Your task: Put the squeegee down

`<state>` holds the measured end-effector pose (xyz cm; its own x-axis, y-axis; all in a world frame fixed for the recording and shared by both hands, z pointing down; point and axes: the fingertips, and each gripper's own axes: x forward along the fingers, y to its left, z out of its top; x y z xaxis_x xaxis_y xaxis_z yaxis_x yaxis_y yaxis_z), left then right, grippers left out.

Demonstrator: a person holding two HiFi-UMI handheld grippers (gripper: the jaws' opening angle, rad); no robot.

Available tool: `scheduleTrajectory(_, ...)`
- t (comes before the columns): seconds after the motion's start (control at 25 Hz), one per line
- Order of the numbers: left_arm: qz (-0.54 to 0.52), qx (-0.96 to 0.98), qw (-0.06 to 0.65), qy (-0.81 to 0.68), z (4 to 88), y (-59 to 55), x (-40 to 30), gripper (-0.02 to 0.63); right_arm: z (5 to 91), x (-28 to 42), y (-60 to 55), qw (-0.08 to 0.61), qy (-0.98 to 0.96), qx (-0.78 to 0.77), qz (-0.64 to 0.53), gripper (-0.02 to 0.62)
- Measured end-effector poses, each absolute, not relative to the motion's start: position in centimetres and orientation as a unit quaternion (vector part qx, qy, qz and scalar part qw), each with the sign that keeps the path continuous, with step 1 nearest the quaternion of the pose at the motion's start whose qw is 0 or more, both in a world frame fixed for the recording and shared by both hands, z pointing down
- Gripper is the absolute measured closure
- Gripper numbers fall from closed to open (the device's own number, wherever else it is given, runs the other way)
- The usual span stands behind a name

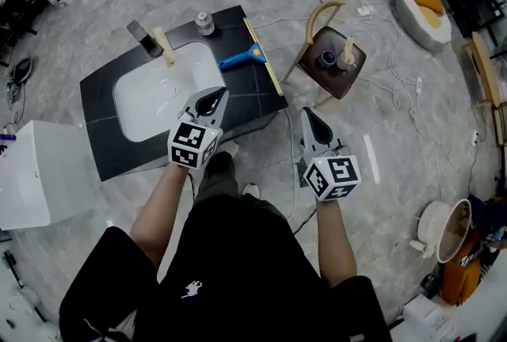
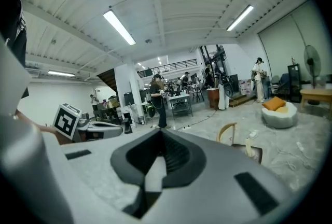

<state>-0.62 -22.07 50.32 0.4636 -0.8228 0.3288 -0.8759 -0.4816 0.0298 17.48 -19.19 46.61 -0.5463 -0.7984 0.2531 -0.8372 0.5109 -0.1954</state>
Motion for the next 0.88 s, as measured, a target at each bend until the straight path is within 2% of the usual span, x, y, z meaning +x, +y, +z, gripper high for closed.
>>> scheduleTrajectory(0.36, 0.116, 0.828, 0.07, -0.544, 46.3, -14.8, -0.2, 0.603, 43.6, 20.0, -13.9, 0.039, -0.885, 0.448, 0.119, 0.594)
scheduleTrajectory(0.88, 0.088, 0.794, 0.025, -0.601, 41.1, -9.0, -1.5, 0.603, 40.1, 20.0, -10.1, 0.014, -0.903, 0.417, 0.104, 0.594)
